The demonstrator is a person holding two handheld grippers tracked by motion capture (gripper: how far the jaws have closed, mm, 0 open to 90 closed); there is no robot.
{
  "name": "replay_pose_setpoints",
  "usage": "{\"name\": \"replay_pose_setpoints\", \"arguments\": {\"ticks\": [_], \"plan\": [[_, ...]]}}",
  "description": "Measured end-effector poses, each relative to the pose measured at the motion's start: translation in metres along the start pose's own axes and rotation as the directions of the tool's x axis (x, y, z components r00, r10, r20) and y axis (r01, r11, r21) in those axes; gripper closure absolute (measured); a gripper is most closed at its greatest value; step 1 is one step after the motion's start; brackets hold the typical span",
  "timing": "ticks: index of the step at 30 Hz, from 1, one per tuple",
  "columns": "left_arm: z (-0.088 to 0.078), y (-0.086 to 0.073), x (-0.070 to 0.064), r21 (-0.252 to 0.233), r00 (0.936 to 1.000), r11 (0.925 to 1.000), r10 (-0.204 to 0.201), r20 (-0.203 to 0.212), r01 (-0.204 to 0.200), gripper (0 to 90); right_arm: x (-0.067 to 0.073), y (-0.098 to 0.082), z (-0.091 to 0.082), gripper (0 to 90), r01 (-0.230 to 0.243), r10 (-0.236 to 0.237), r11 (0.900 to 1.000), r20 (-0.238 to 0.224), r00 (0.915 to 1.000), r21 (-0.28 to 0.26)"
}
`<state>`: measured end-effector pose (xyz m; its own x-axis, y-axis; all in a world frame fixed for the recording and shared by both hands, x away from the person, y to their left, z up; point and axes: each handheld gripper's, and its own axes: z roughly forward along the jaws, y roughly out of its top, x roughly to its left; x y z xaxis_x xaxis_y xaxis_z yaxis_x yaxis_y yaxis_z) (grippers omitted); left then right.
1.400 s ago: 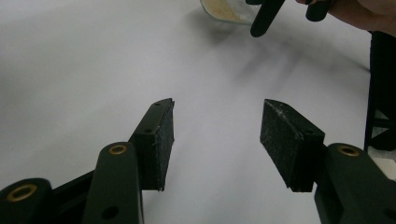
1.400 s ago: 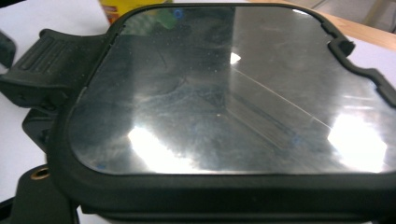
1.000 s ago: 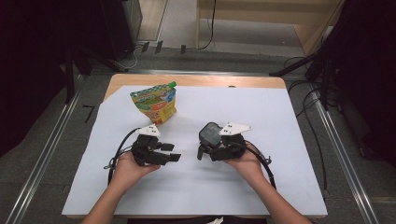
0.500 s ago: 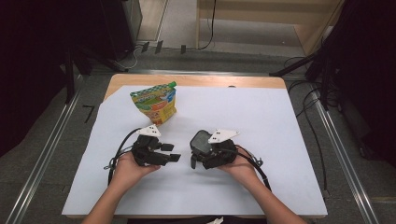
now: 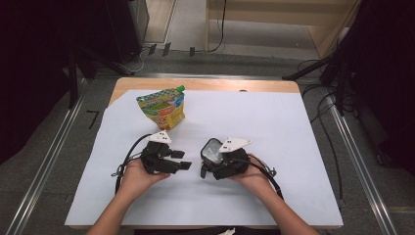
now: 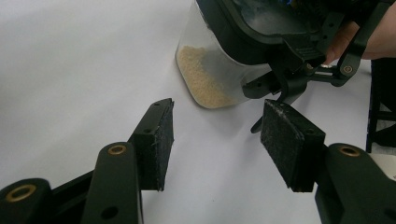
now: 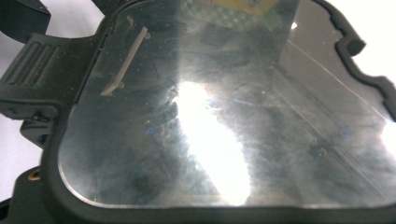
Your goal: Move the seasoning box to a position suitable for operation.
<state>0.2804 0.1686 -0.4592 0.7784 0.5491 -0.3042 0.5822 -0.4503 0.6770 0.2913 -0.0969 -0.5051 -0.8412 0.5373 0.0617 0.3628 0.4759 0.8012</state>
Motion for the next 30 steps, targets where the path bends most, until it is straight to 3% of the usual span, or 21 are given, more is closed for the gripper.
{"name": "replay_pose_setpoints", "arguments": {"ticks": [17, 21, 24, 30], "plan": [[0.008, 0.010, 0.001, -0.010, 0.9996, 0.9998, 0.015, 0.023, -0.014, 44.9, -0.001, -0.010, -0.012, 15.3, -0.007, 0.008, 1.000, -0.011, 0.9999, 0.018], [0.010, 0.013, 0.001, -0.007, 0.9994, 0.9997, 0.022, 0.027, -0.022, 45.0, -0.003, -0.013, -0.019, 15.9, -0.007, 0.008, 1.000, -0.023, 0.9997, 0.016], [0.012, 0.014, 0.002, -0.004, 0.9995, 0.9998, 0.020, 0.025, -0.020, 45.0, -0.005, -0.014, -0.026, 16.8, -0.032, 0.033, 0.999, -0.038, 0.9987, 0.011], [0.011, 0.017, 0.002, -0.007, 0.9992, 0.9995, 0.031, 0.024, -0.030, 46.8, -0.006, -0.016, -0.041, 21.5, -0.008, 0.008, 1.000, -0.042, 0.9991, 0.007]]}}
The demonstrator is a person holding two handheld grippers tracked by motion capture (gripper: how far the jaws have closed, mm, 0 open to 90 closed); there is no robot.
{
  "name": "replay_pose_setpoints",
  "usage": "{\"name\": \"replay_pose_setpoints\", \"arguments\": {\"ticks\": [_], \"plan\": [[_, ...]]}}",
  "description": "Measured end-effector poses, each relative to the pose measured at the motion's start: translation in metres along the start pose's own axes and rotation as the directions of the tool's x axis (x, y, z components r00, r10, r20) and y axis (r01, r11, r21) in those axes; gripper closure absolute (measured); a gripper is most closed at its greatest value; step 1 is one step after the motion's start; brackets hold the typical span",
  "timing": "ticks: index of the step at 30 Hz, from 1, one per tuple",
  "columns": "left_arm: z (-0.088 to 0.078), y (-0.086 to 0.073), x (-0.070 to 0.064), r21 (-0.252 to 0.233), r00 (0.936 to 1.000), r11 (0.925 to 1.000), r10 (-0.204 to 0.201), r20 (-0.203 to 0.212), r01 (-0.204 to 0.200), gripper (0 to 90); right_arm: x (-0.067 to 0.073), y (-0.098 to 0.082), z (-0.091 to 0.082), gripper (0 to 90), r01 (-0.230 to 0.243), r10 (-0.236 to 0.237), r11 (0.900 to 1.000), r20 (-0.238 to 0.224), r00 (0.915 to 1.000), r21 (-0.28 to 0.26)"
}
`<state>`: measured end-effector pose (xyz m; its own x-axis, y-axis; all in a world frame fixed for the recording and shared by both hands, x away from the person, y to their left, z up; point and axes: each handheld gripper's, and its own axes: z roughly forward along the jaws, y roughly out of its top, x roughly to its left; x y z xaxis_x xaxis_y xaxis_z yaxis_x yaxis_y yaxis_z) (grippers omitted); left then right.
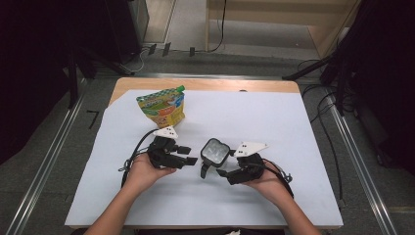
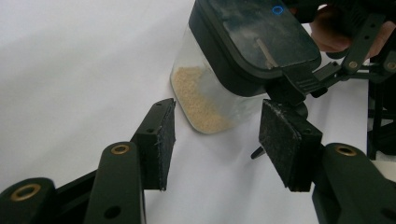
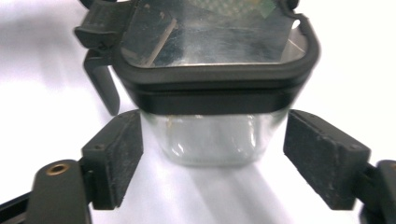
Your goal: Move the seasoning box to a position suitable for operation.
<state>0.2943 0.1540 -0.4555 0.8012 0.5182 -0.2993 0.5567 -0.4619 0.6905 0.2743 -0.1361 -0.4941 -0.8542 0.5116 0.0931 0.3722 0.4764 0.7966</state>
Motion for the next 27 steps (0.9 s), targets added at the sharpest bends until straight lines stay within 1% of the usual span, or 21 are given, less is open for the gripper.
{"name": "replay_pose_setpoints", "arguments": {"ticks": [1, 2, 3, 6, 7, 8, 9, 10, 11, 12, 13, 16, 17, 18, 20, 21, 22, 23, 24, 27], "plan": [[-0.001, 0.001, 0.000, -0.002, 0.9999, 1.0000, 0.010, -0.004, -0.010, 46.8, 0.000, 0.000, -0.003, 22.2, 0.000, 0.000, 1.000, 0.005, 1.0000, 0.000], [-0.001, 0.001, 0.000, -0.002, 0.9998, 0.9999, 0.014, -0.010, -0.014, 48.4, -0.001, -0.001, -0.011, 24.8, -0.012, 0.012, 1.000, 0.020, 0.9997, 0.001], [-0.002, 0.001, 0.000, -0.004, 0.9998, 0.9999, 0.014, -0.012, -0.014, 48.8, -0.002, -0.001, -0.013, 25.3, -0.013, 0.013, 1.000, 0.024, 0.9996, -0.004], [-0.004, 0.002, 0.000, -0.014, 0.9998, 0.9998, 0.016, -0.009, -0.016, 51.1, -0.007, -0.003, -0.023, 30.0, -0.048, 0.049, 0.999, 0.037, 0.9981, -0.013], [-0.004, 0.002, 0.000, -0.014, 0.9998, 0.9998, 0.016, -0.009, -0.016, 52.2, -0.007, -0.003, -0.023, 30.0, -0.048, 0.049, 0.999, 0.037, 0.9981, -0.013], [-0.003, 0.002, -0.001, -0.013, 0.9998, 0.9997, 0.020, -0.007, -0.020, 52.2, -0.008, -0.004, -0.026, 34.8, -0.060, 0.061, 0.998, 0.039, 0.9974, -0.015], [-0.002, 0.002, -0.001, -0.008, 0.9998, 0.9997, 0.022, -0.004, -0.022, 55.4, -0.008, -0.006, -0.035, 48.9, -0.072, 0.074, 0.997, 0.061, 0.9954, -0.040], [-0.001, 0.002, -0.001, -0.002, 0.9997, 0.9997, 0.023, -0.005, -0.023, 57.0, -0.008, -0.006, -0.036, 50.7, -0.068, 0.071, 0.997, 0.061, 0.9956, -0.046], [0.000, 0.003, 0.000, 0.004, 0.9998, 0.9998, 0.018, 0.005, -0.018, 60.7, -0.007, -0.005, -0.038, 51.0, -0.071, 0.074, 0.996, 0.070, 0.9948, -0.049], [0.000, 0.003, 0.000, 0.004, 0.9998, 0.9998, 0.018, 0.005, -0.018, 64.2, -0.007, -0.005, -0.038, 51.0, -0.071, 0.074, 0.996, 0.070, 0.9948, -0.049], [0.002, 0.003, 0.000, 0.020, 0.9999, 0.9998, 0.010, 0.009, -0.010, 68.4, -0.008, -0.003, -0.041, 51.4, -0.101, 0.105, 0.994, 0.078, 0.9915, -0.049], [0.004, 0.004, 0.000, 0.038, 1.0000, 0.9993, 0.006, 0.007, -0.006, 72.9, -0.009, -0.003, -0.045, 60.0, -0.138, 0.141, 0.989, 0.060, 0.9882, -0.054], [0.005, 0.005, -0.001, 0.040, 0.9999, 0.9992, 0.001, 0.014, -0.002, 75.3, -0.009, -0.003, -0.047, 63.3, -0.156, 0.159, 0.986, 0.048, 0.9861, -0.057], [0.006, 0.005, -0.001, 0.043, 0.9999, 0.9991, 0.003, 0.013, -0.004, 76.8, -0.008, -0.004, -0.050, 68.9, -0.169, 0.172, 0.984, 0.045, 0.9841, -0.062], [0.007, 0.006, -0.001, 0.056, 0.9999, 0.9984, 0.001, 0.017, -0.002, 83.2, -0.006, -0.005, -0.052, 77.0, -0.171, 0.174, 0.984, 0.047, 0.9836, -0.054], [0.007, 0.006, -0.001, 0.056, 0.9999, 0.9984, 0.001, 0.017, -0.002, 89.0, -0.006, -0.005, -0.052, 77.0, -0.171, 0.174, 0.984, 0.047, 0.9836, -0.054], [0.007, 0.007, -0.001, 0.050, 0.9994, 0.9985, -0.021, 0.029, 0.020, 90.0, -0.003, -0.003, -0.052, 86.4, -0.163, 0.164, 0.986, 0.060, 0.9845, -0.026], [0.008, 0.008, 0.000, 0.046, 0.9988, 0.9985, -0.030, 0.039, 0.028, 90.0, -0.003, -0.002, -0.051, 88.6, -0.160, 0.161, 0.987, 0.057, 0.9852, -0.023], [0.009, 0.008, -0.001, 0.041, 0.9988, 0.9987, -0.031, 0.037, 0.030, 90.0, -0.003, -0.001, -0.050, 90.0, -0.165, 0.165, 0.986, 0.053, 0.9848, -0.014], [0.012, 0.010, -0.003, 0.049, 0.9997, 0.9987, -0.013, 0.018, 0.012, 90.0, -0.001, 0.001, -0.045, 90.0, -0.174, 0.174, 0.985, 0.057, 0.9830, -0.005]]}}
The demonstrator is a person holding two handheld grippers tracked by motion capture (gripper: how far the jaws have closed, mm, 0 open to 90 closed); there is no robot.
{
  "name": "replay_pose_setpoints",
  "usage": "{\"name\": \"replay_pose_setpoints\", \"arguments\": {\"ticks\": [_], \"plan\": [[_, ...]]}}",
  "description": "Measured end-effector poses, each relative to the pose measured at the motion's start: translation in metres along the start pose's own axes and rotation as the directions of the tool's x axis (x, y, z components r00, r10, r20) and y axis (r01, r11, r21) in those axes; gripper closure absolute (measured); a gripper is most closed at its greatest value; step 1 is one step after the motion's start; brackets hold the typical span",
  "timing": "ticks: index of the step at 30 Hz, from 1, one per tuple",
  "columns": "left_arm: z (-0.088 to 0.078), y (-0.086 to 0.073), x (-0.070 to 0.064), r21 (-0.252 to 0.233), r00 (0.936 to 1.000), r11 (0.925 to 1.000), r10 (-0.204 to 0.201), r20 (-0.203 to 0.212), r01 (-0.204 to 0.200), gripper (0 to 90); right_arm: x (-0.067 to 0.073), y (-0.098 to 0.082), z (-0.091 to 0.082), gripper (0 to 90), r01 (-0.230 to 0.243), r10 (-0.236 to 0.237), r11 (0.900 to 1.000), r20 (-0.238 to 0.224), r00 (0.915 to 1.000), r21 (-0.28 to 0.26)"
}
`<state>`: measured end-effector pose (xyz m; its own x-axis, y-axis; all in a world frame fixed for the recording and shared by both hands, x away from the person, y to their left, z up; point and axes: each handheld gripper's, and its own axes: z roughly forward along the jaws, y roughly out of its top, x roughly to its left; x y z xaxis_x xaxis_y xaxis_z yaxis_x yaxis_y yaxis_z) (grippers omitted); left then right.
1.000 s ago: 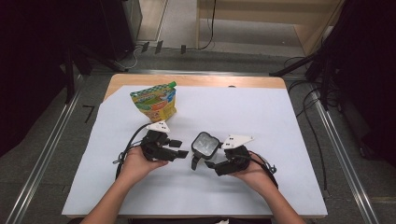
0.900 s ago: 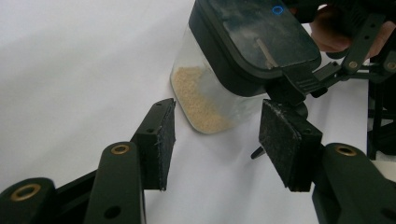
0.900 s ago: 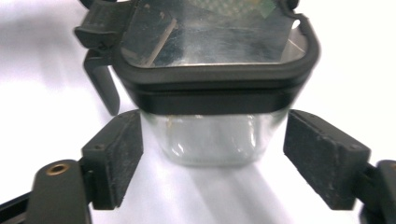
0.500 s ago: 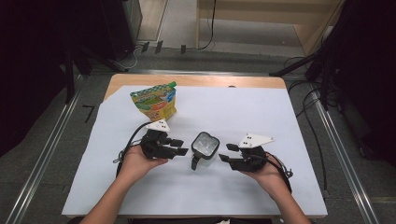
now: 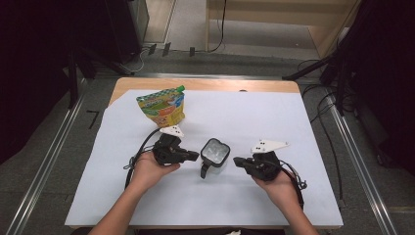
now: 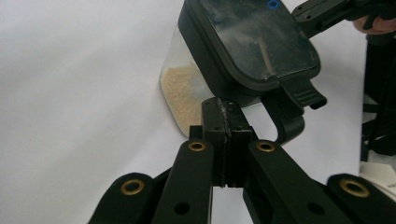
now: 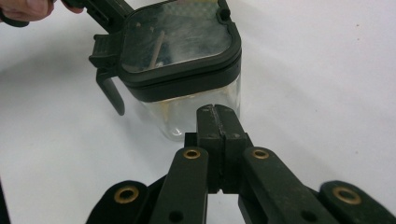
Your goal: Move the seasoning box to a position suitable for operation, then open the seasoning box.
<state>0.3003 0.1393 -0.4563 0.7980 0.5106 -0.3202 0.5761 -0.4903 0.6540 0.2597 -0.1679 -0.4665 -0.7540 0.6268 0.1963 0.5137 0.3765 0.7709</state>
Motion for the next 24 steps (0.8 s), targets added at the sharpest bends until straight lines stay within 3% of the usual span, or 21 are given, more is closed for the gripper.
{"name": "replay_pose_setpoints", "arguments": {"ticks": [15, 24], "plan": [[0.007, -0.002, 0.000, 0.015, 0.9999, 0.9998, 0.012, -0.008, -0.012, 90.0, -0.001, 0.004, 0.014, 90.0, -0.042, 0.042, 0.999, -0.008, 0.9991, 0.024], [0.006, -0.003, -0.003, 0.010, 0.9999, 1.0000, 0.000, -0.016, 0.001, 90.0, 0.001, 0.006, 0.019, 90.0, -0.033, 0.033, 0.999, -0.008, 0.9994, 0.036]]}}
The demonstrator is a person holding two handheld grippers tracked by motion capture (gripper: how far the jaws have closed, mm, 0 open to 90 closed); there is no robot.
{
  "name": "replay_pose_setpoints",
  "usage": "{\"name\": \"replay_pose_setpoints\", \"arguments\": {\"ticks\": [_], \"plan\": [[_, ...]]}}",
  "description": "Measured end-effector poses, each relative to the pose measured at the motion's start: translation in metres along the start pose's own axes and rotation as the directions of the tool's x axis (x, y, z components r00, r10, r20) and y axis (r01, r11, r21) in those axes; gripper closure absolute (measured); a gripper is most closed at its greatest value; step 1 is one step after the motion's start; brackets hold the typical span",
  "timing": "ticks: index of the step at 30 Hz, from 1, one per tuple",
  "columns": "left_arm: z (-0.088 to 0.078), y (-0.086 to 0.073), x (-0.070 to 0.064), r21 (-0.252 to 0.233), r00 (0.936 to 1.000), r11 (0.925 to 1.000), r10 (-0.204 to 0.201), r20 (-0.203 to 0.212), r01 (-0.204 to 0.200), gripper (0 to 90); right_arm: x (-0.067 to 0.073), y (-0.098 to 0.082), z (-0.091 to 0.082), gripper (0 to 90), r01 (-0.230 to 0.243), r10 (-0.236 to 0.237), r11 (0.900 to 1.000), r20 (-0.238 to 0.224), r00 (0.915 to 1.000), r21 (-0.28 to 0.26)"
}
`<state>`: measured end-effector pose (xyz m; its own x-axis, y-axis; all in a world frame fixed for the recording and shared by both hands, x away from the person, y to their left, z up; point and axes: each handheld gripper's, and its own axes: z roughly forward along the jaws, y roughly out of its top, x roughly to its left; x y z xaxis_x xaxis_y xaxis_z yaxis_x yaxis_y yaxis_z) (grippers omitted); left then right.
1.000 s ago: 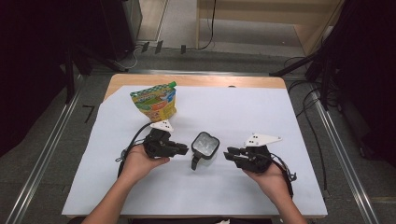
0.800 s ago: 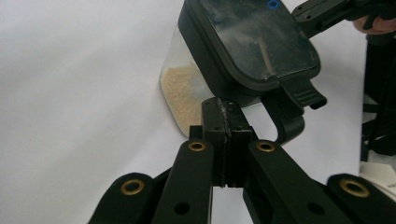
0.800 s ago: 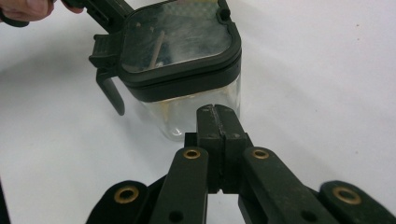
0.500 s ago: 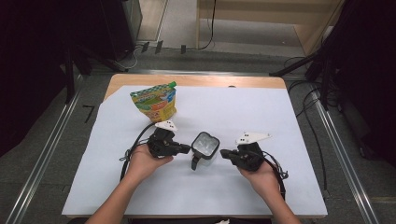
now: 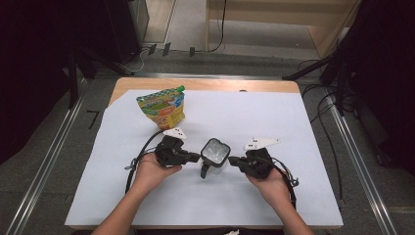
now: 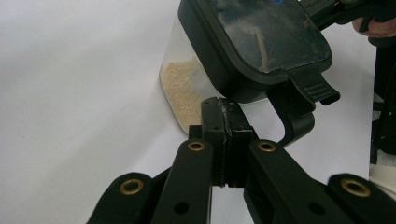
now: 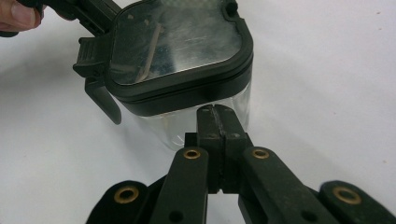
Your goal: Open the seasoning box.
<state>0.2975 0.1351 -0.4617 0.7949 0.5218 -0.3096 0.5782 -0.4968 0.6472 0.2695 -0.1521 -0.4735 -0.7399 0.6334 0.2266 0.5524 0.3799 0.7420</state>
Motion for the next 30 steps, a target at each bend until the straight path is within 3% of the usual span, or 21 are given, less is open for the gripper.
{"name": "replay_pose_setpoints", "arguments": {"ticks": [11, 21, 26, 30], "plan": [[0.002, -0.003, -0.009, -0.004, 0.9995, 0.9999, 0.013, 0.030, -0.013, 90.0, -0.004, 0.002, 0.001, 90.0, -0.005, 0.005, 1.000, 0.017, 0.9998, -0.006], [0.008, -0.001, -0.018, 0.014, 0.9965, 0.9974, 0.071, 0.045, -0.071, 90.0, -0.005, 0.002, 0.001, 90.0, -0.008, 0.008, 1.000, 0.027, 0.9996, -0.007], [-0.001, -0.002, -0.008, 0.007, 0.9983, 0.9990, 0.043, 0.038, -0.043, 90.0, -0.006, 0.002, 0.001, 90.0, -0.012, 0.012, 1.000, 0.025, 0.9996, -0.008], [0.000, -0.002, -0.001, -0.011, 0.9998, 0.9997, 0.020, 0.006, -0.020, 90.0, -0.006, 0.002, 0.001, 90.0, -0.013, 0.014, 1.000, 0.026, 0.9996, -0.010]]}}
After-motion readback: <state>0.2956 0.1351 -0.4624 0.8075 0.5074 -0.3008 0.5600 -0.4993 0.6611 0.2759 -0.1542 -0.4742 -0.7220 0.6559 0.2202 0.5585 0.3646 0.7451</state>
